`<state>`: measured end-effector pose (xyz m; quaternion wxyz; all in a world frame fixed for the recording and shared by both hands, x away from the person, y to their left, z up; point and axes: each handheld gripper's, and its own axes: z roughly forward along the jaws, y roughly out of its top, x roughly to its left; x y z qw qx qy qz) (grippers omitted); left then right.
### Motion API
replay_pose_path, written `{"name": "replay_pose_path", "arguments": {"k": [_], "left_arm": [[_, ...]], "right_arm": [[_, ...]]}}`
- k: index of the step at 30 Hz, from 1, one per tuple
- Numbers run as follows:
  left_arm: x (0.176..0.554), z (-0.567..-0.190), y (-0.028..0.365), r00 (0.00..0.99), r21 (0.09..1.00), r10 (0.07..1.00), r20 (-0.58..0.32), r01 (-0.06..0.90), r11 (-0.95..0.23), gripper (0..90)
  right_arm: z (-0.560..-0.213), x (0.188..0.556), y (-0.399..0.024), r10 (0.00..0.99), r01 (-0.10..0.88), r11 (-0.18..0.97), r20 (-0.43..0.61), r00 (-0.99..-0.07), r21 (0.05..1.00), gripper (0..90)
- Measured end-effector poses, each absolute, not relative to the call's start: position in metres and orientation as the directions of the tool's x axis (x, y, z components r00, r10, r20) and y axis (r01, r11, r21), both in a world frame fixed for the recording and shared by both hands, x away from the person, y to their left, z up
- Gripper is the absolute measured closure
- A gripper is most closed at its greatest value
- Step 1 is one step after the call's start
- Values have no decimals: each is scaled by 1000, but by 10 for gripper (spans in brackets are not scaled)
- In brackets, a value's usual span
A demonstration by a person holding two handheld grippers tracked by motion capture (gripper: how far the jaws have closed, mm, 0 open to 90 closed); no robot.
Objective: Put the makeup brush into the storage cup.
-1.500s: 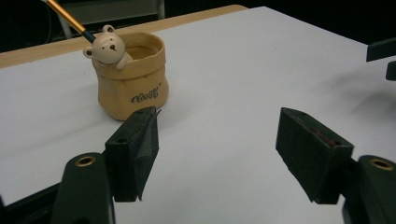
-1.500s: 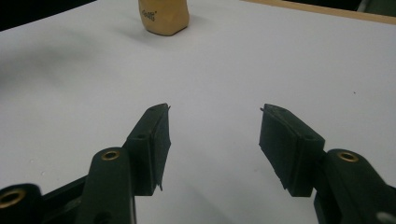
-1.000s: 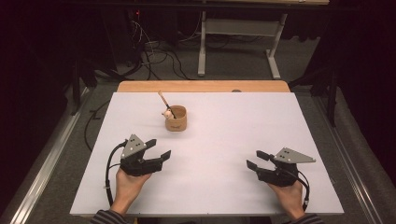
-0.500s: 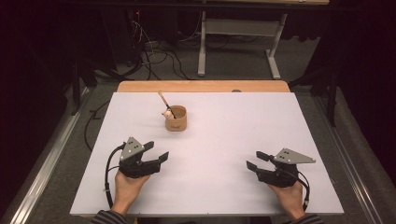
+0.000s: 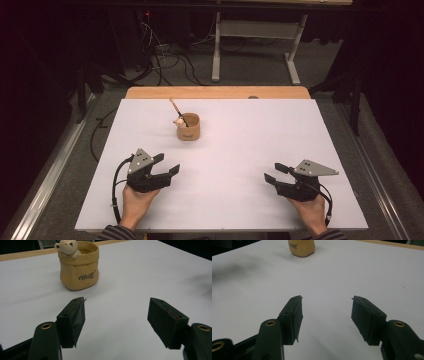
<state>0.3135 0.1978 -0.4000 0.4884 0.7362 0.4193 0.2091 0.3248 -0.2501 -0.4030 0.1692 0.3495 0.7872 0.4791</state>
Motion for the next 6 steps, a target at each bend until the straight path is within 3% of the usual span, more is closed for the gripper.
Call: {"name": "replay_pose_path", "arguments": {"k": [6], "left_arm": [[313,-400,199,561,895,822,-98,411,-174,309]], "right_arm": [[-403,325,-250,711,388,297,69,-699,873,442]]}}
